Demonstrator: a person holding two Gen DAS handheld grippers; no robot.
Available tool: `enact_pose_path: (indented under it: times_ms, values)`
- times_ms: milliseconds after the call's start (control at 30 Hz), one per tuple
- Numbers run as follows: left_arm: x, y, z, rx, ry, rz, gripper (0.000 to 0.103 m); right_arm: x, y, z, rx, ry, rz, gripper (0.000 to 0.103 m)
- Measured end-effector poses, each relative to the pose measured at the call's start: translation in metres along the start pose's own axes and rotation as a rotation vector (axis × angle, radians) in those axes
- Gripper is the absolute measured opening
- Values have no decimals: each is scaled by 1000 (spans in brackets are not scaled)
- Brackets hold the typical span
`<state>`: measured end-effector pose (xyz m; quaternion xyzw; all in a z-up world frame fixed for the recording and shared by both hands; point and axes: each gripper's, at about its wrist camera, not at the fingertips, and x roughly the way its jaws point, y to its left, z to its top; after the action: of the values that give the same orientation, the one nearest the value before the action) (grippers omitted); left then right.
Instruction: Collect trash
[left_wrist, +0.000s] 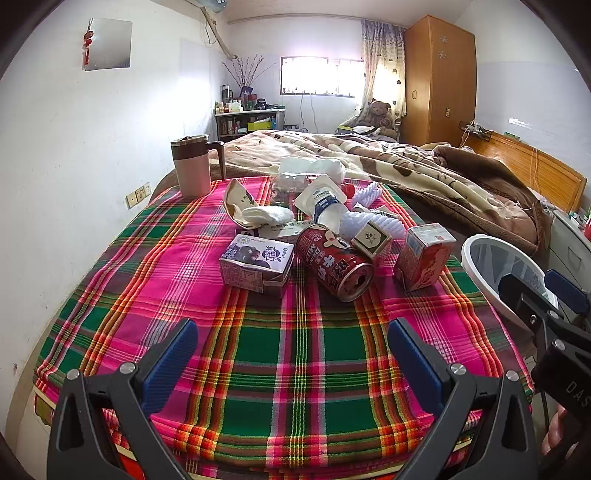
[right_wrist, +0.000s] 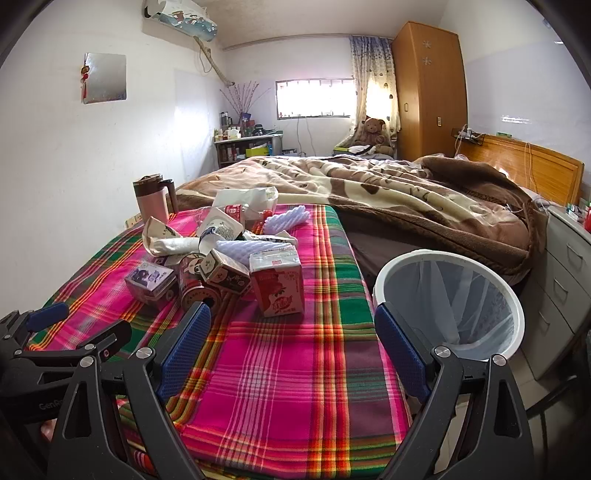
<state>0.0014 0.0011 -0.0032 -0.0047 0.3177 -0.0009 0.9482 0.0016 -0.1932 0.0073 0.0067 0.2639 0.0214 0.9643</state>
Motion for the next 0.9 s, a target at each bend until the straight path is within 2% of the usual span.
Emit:
enact_pose_path:
  times_ms: [900]
  values:
    - [-1, -3, 0, 4, 0, 2, 103, -1, 2, 0, -7, -1, -5, 92]
